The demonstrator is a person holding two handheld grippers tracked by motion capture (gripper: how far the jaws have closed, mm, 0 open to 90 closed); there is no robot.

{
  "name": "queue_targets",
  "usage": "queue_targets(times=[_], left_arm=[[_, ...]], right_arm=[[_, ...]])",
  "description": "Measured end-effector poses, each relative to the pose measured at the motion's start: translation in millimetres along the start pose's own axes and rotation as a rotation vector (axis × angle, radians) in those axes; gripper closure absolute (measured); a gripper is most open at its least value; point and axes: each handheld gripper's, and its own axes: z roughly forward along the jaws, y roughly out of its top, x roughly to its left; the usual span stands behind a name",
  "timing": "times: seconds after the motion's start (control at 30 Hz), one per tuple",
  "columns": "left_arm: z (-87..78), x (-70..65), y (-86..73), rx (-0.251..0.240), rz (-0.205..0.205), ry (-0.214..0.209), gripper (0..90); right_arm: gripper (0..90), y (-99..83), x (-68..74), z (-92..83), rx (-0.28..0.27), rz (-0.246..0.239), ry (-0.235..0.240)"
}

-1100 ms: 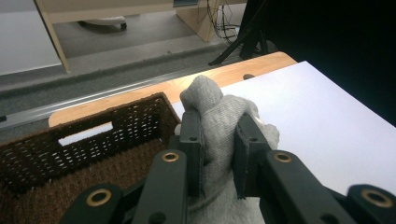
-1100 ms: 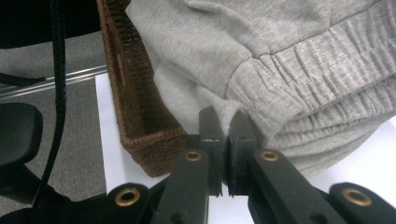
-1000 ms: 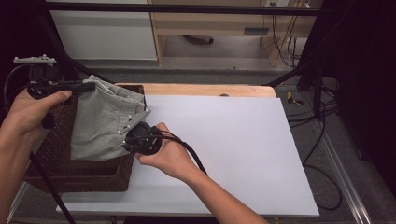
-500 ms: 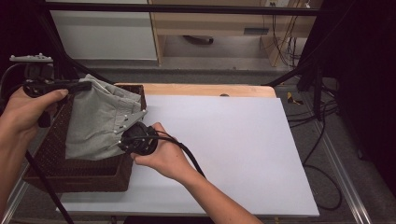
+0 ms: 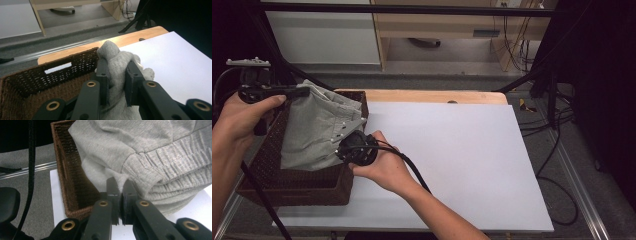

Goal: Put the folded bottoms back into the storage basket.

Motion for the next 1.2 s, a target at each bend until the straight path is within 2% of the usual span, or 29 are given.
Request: queue_targets(times=[0.2,0.37,0.63,0.93,1.2], left_arm=[[-1.7,2.4,0.0,-0.014,-0.009,0.021,76.7],[-2.0,3.9,0.1,-0.012,-0.010,0.027,76.7],[-3.8,8.0,-1.8,-0.009,-0.010,0.046,76.7],[-2.8,14.0,-0.7,-0.007,-0.020,0.061,76.7],[-6.5,15.3,-1.9,-0.005,-0.017,0.083,76.7]], right_arm=[[87.5,4.3,2.0,5.8,-0.006,-0.005,0.009],[87.5,5.9,3.7,9.4,-0.034,-0.009,0.010],[87.5,1.8,4.9,17.3,-0.085,-0.040,0.025],[87.6,-4.2,-1.1,24.6,-0.142,-0.011,0.054],[87.5,-6.5,-3.2,27.8,-0.179,-0.006,0.073]])
